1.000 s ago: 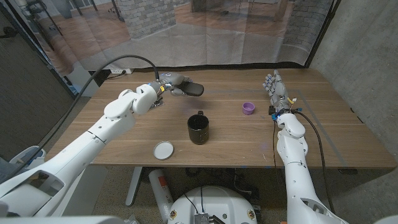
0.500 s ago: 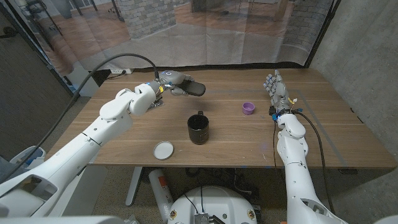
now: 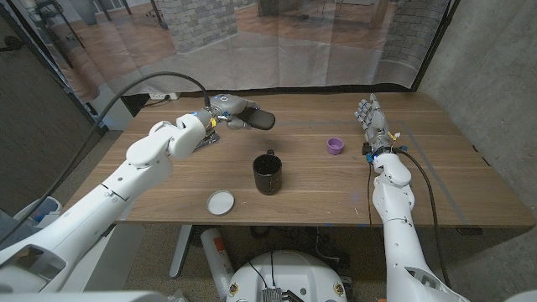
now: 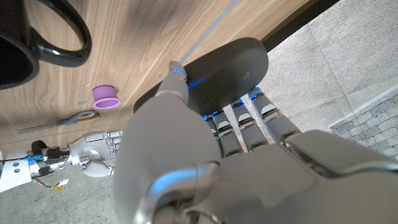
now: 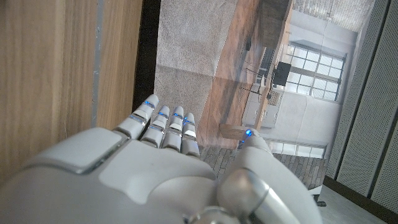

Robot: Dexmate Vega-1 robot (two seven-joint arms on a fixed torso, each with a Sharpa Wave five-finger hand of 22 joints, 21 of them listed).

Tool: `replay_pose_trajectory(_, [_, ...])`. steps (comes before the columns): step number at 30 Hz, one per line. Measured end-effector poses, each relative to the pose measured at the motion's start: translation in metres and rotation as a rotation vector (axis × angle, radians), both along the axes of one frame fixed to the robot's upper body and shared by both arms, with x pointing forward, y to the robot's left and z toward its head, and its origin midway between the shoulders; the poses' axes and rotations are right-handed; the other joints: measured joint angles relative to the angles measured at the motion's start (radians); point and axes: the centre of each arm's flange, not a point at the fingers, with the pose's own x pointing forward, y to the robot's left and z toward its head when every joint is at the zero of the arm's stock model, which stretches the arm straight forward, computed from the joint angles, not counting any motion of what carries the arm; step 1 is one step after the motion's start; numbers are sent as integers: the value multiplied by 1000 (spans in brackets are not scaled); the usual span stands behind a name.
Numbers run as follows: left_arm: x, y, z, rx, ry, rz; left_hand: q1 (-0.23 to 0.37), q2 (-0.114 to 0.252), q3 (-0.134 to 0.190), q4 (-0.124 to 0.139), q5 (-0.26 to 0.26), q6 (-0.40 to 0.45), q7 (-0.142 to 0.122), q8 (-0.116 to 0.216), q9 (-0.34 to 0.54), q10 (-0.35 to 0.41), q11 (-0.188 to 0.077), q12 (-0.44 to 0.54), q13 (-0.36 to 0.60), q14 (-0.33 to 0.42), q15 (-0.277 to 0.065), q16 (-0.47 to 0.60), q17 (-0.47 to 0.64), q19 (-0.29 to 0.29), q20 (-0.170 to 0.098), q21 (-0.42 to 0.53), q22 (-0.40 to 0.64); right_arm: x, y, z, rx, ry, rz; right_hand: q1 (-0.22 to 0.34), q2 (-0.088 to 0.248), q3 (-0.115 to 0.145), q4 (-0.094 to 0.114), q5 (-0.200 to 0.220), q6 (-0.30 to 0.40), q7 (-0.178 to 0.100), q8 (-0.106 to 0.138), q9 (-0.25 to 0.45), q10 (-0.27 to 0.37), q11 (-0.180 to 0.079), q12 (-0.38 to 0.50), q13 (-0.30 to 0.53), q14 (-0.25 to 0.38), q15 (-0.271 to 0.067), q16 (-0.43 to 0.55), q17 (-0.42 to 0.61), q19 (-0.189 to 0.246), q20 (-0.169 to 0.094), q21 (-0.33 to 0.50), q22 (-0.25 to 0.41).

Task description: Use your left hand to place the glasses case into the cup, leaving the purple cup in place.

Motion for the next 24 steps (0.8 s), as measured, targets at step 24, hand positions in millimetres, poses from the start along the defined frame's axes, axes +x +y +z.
replay_pose_trajectory(24, [-29, -3, -5, 8, -48, -35, -2, 2, 0, 0, -4, 12, -1, -7, -1, 11, -1, -7, 0, 0, 0, -6, 0, 0, 0, -6, 0, -5, -3, 2, 6, -13, -4, 0, 0, -3, -3, 0, 0, 0, 0, 0, 0, 0, 0, 0, 0, 0, 0, 0, 4, -4, -7, 0])
